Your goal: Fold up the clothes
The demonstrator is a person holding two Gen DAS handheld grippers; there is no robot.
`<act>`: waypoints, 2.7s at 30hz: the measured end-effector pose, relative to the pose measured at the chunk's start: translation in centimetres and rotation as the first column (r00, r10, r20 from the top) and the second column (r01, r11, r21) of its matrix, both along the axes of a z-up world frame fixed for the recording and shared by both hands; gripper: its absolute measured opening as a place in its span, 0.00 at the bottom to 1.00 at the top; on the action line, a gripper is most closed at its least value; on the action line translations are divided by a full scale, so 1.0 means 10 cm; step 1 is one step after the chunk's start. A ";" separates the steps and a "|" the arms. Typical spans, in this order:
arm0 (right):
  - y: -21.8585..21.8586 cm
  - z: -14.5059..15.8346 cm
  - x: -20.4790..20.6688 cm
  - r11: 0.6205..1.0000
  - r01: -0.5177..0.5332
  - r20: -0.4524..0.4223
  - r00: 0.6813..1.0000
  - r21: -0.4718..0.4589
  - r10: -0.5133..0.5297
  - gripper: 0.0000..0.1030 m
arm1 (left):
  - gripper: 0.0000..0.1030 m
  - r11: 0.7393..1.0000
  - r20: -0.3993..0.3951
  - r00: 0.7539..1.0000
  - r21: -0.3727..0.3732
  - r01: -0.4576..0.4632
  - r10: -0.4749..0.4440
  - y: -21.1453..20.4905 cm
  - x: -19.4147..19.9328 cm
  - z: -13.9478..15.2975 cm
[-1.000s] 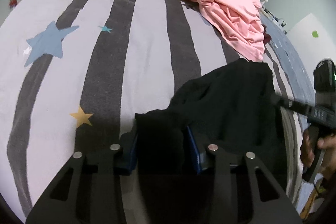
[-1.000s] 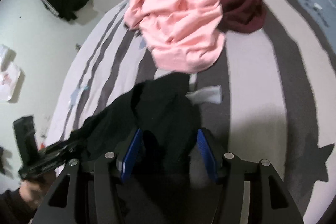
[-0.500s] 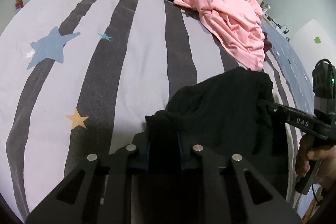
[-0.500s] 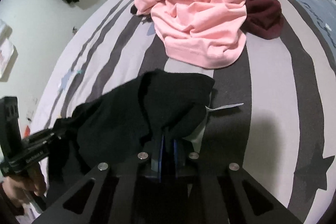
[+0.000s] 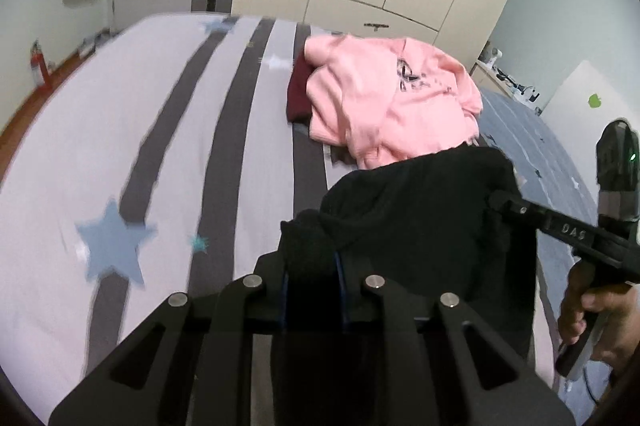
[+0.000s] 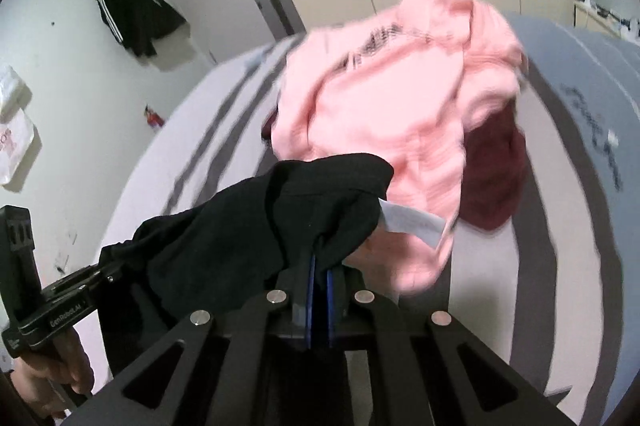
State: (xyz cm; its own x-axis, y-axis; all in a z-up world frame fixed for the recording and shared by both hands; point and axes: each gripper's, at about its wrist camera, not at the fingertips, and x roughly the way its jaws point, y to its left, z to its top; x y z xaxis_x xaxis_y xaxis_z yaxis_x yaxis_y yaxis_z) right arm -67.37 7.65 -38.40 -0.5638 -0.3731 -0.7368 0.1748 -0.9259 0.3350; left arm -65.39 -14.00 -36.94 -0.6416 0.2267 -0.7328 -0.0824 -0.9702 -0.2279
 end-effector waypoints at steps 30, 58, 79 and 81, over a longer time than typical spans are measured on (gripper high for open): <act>0.44 0.65 4.07 0.963 -0.268 -0.066 0.962 -0.012 0.267 0.04 | 0.14 0.998 -0.033 0.999 0.054 0.042 -0.040 0.21 4.51 0.25; 0.73 0.10 5.04 0.981 -0.196 0.130 0.973 0.013 0.193 0.33 | 0.25 0.996 0.145 0.988 0.063 -0.062 0.052 0.22 4.93 -0.12; 0.47 -0.14 5.44 0.940 -0.314 0.278 0.899 -0.130 0.339 0.38 | 0.27 0.991 0.201 0.975 0.081 -0.107 0.089 0.10 5.44 0.05; 0.53 -0.09 5.19 0.961 -0.255 0.250 0.929 -0.105 0.273 0.48 | 0.35 0.988 0.163 0.980 0.089 -0.126 0.111 0.00 5.09 0.07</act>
